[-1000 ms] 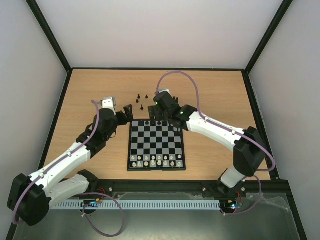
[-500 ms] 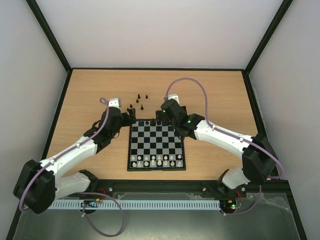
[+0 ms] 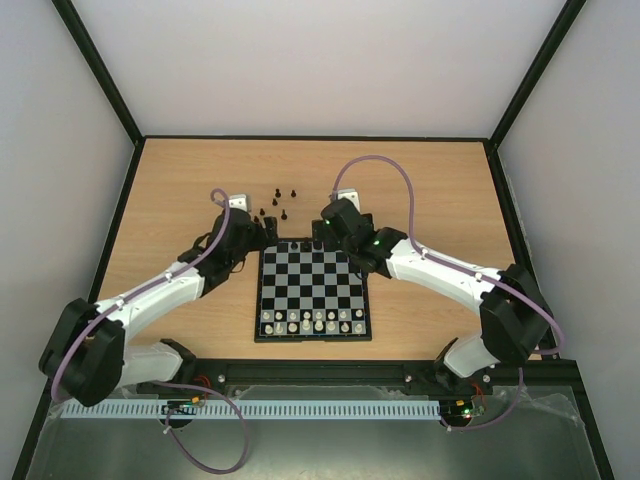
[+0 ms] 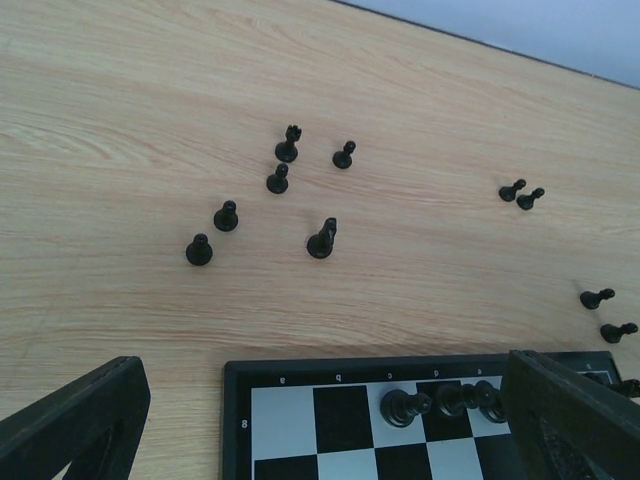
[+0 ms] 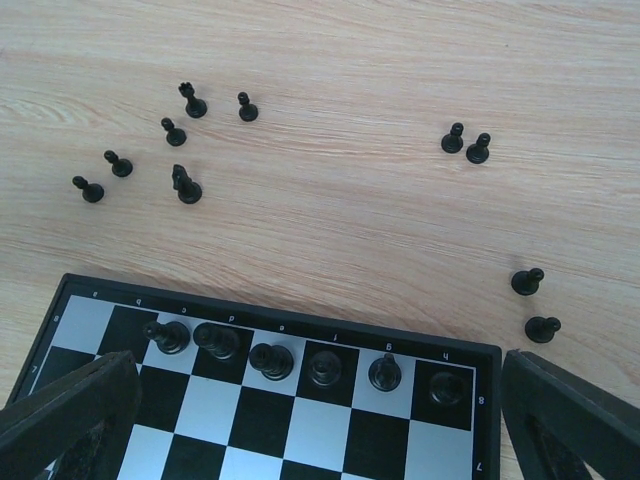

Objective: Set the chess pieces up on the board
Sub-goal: Pick up the chess piece at the center of the board.

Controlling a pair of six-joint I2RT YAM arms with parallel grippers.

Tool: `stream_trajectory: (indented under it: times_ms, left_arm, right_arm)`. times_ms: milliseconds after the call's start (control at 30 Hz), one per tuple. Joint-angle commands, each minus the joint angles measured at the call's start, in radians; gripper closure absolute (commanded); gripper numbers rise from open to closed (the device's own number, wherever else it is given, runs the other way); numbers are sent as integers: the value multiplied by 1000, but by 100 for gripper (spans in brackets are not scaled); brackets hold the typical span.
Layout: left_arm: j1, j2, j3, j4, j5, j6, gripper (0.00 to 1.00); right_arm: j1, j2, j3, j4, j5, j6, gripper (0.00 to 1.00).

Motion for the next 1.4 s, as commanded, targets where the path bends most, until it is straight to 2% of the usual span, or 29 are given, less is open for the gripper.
stream_trajectory:
  times_ms: [0, 333, 400, 600, 800, 967, 1033, 1367]
  left_arm:
    - [4, 49, 47, 5, 35, 14, 1]
    - [-3, 273, 262, -147, 40, 32, 1]
    - [-3, 324, 302, -173, 51, 38, 4]
    - [-3, 461, 405, -213, 95, 43, 18]
    - [8, 558, 493, -238, 53, 50, 32]
    - [11, 631, 573, -247, 55, 53, 45]
    - [12, 655, 603, -258, 46, 54, 53]
    - [43, 725, 659, -279, 17, 43, 66]
  right_arm:
    - [-7, -11, 0, -1, 6, 36, 1]
    - [-23, -99, -42, 6, 34, 57, 1]
    - [-27, -118, -56, 16, 40, 55, 1]
    - [-55, -122, -70, 24, 39, 53, 1]
    - [-73, -110, -78, 32, 19, 54, 4]
    - [-80, -114, -81, 33, 8, 52, 5]
    - [-84, -116, -82, 31, 10, 51, 6]
    - [-95, -105, -82, 35, -7, 51, 6]
